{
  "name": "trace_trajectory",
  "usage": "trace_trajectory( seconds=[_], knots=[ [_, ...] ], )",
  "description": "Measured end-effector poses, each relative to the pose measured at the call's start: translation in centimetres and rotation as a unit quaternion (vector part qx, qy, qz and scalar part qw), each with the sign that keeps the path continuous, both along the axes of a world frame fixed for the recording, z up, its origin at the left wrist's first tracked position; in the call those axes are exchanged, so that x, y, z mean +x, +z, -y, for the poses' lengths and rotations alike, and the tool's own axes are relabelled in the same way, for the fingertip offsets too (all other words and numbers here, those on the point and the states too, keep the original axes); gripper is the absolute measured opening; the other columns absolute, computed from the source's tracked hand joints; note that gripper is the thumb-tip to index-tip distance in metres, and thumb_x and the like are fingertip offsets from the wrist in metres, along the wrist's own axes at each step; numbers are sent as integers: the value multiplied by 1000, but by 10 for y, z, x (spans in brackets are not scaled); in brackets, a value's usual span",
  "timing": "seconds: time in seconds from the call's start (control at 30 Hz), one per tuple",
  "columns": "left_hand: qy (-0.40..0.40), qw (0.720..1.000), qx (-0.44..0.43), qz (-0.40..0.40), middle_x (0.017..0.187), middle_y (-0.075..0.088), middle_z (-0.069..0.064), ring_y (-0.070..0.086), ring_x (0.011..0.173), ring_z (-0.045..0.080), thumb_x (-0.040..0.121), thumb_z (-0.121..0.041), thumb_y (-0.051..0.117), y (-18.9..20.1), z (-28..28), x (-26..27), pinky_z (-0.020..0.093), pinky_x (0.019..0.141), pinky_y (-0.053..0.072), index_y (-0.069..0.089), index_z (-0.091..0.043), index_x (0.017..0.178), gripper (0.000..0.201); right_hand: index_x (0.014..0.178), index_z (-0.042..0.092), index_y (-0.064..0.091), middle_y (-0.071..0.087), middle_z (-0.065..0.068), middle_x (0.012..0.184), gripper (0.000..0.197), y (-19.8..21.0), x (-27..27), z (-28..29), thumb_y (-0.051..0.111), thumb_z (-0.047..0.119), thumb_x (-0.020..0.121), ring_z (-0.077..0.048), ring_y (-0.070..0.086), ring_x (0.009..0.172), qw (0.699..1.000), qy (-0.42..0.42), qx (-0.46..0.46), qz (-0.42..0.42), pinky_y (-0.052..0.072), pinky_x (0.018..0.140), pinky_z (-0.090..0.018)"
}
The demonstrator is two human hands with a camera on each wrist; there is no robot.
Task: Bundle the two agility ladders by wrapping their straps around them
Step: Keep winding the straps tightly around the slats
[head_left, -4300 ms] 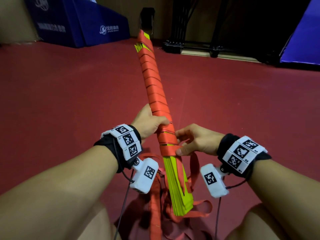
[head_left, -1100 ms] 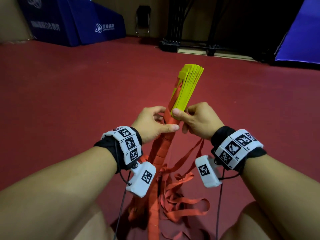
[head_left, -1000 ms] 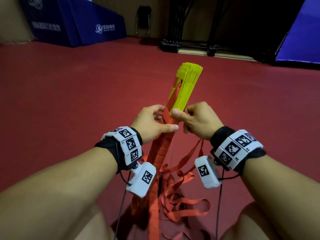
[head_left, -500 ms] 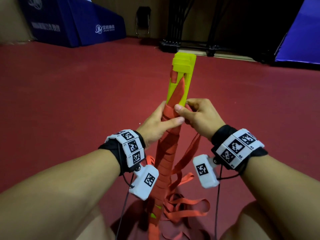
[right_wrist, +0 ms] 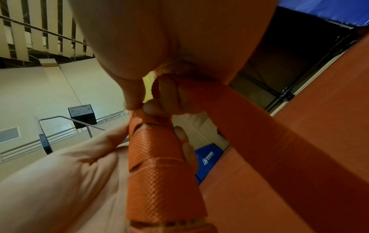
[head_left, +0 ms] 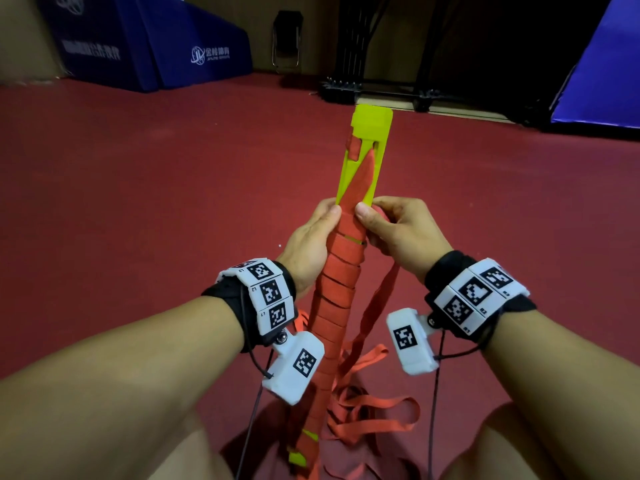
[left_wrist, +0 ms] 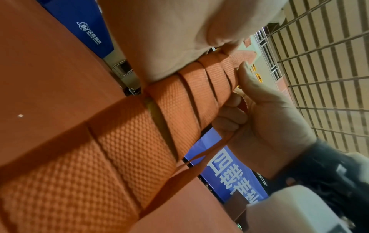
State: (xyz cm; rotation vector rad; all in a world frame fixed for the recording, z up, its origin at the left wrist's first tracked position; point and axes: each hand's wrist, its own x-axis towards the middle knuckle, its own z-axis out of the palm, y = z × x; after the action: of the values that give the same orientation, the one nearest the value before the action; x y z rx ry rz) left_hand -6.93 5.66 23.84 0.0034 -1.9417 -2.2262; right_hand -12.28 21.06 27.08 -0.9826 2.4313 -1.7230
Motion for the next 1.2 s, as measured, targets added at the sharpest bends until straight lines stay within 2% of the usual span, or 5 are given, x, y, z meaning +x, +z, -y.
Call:
trace_trajectory(
  seconds=[0.23,0.57,0.8,1.07,1.2],
  knots=[
    [-27,998,59,10,109,67,19,59,99,33,92,-41,52,6,-5,3,57,104,44,64,-13,125,45,64,18,48,42,9,49,39,1,2,2,57,25,102,-16,37,41,999,2,-21,39,31,47,-30],
    [-90,991,80,56,125,64,31,63,107,39,107,-37,33,14,-5,10,44,96,53,62,1,124,51,82,-12,49,43,-4,55,40,4,-1,-10,54,22,102,-14,38,42,996,34,-68,43,31,41,-22],
    [-72,996,-8,49,55,52,-14,44,46,2,109,-29,39,11,-2,12,19,50,37,62,-17,101,27,69,15,63,53,5,46,29,5,-5,-10,72,31,92,-13,44,38,997,-79,5,7,34,41,-21],
    [-18,997,-70,11,102,64,30,54,91,30,104,-36,47,10,3,8,41,82,44,67,1,109,43,69,13,67,71,-7,64,21,8,2,-1,63,19,90,-15,56,45,991,-93,97,-8,45,53,-31],
    [-9,994,-109,23,94,73,3,61,81,14,107,-22,48,6,8,6,29,77,48,65,-3,107,26,80,1,67,74,-10,74,17,14,7,3,52,-1,88,-24,56,47,992,-57,85,75,46,50,-30]
  ],
)
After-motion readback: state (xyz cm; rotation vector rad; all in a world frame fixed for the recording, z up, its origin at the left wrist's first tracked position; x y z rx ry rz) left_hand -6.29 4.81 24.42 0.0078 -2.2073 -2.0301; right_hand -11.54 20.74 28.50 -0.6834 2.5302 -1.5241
